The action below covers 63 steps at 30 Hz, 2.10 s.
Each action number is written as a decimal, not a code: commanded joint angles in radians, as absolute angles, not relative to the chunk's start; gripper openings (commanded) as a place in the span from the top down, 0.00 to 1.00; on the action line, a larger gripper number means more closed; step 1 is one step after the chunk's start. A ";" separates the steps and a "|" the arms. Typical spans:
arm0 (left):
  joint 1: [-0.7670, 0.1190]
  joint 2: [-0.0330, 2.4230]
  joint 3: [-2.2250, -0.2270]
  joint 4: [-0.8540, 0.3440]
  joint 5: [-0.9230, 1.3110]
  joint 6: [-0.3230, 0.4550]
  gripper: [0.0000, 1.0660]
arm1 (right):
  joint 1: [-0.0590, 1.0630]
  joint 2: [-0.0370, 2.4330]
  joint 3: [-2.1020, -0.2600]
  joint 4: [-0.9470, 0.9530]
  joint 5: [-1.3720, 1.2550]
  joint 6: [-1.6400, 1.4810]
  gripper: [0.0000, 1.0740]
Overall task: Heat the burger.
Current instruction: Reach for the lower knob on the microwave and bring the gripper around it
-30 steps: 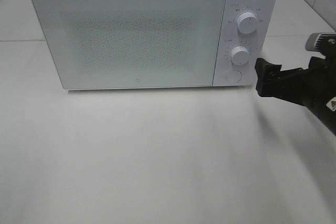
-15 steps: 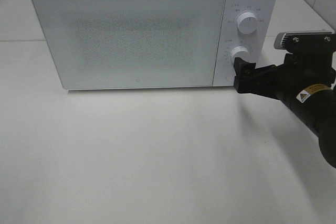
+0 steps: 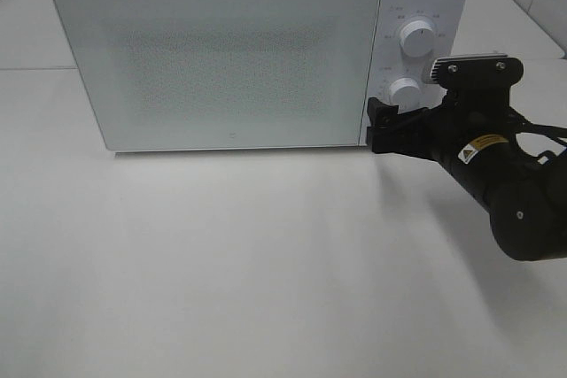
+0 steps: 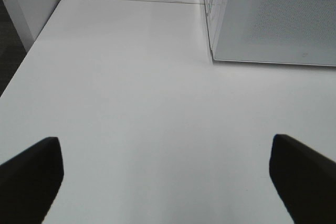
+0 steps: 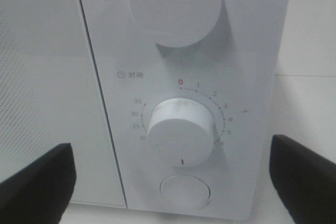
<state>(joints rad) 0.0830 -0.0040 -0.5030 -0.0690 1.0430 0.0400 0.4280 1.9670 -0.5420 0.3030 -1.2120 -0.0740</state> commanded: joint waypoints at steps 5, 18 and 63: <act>0.078 -0.022 -0.500 -0.072 1.036 0.032 0.06 | 0.431 2.011 -0.602 0.300 -1.338 -0.082 0.11; 0.078 -0.022 -0.500 -0.072 1.036 0.032 0.06 | 0.431 2.020 -0.613 0.303 -1.337 -0.082 0.12; 0.078 -0.022 -0.500 -0.072 1.036 0.032 0.06 | 0.430 2.042 -0.690 0.392 -1.296 -0.139 0.31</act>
<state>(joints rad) 0.0830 -0.0040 -0.5030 -0.0690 1.0430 0.0400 0.4370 2.0460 -0.6580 0.3980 -1.1910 -0.1310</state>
